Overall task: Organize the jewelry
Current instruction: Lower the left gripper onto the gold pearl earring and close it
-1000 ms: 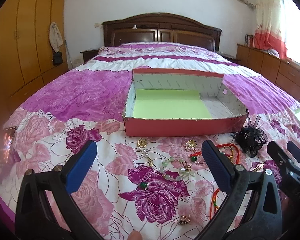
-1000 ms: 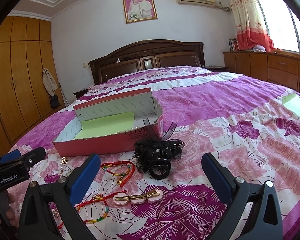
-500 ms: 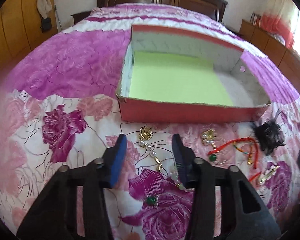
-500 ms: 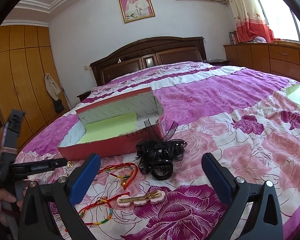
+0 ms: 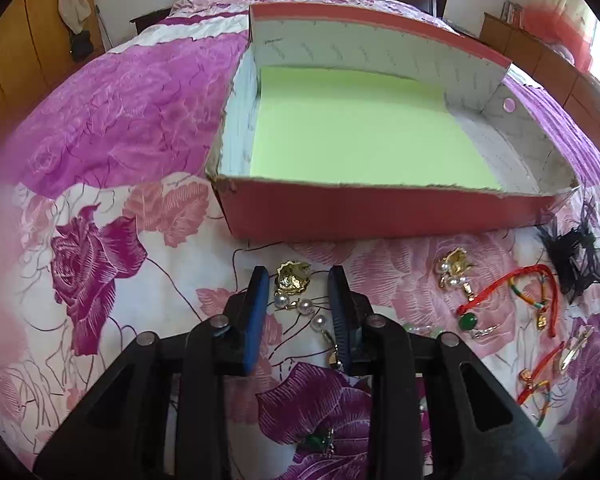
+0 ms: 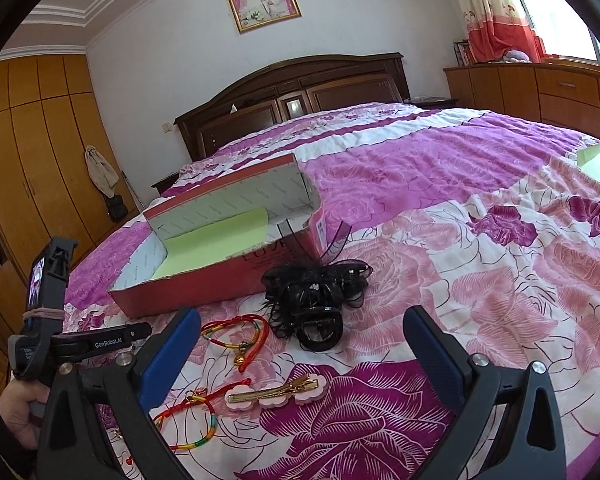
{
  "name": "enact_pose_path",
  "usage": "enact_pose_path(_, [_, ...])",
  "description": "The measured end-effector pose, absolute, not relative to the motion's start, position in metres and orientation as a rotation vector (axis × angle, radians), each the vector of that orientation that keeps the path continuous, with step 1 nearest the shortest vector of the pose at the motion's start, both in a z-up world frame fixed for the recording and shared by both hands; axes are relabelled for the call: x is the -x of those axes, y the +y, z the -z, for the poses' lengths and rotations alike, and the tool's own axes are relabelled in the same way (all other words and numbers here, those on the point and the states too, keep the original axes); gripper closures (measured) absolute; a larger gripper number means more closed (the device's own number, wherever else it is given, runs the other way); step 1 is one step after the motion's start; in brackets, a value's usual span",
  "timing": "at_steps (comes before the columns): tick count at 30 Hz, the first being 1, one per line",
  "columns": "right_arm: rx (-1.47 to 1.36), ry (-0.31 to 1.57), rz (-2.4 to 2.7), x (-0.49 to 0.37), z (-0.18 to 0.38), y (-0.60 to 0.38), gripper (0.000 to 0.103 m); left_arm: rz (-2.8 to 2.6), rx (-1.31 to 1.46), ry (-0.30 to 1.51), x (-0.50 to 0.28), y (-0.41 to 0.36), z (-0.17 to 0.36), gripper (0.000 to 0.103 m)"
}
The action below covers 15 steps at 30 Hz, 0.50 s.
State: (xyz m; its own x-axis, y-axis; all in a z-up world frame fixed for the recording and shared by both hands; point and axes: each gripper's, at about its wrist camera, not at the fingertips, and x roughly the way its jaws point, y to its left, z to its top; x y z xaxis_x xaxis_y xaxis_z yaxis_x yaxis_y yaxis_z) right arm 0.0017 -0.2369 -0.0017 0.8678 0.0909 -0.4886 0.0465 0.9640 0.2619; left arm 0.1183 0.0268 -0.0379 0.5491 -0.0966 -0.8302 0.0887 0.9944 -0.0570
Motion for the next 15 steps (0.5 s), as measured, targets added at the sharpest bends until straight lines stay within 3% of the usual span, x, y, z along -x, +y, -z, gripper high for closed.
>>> enact_pose_path(7, [-0.277, 0.546, -0.013, -0.005, 0.001, -0.238, 0.0, 0.116, 0.013, 0.957, -0.115, 0.026, 0.042, 0.082])
enact_pose_path(15, [-0.268, 0.672, 0.041, -0.035, -0.009, -0.24, 0.0, 0.132, 0.092, 0.932, -0.111, 0.039, 0.043, 0.093])
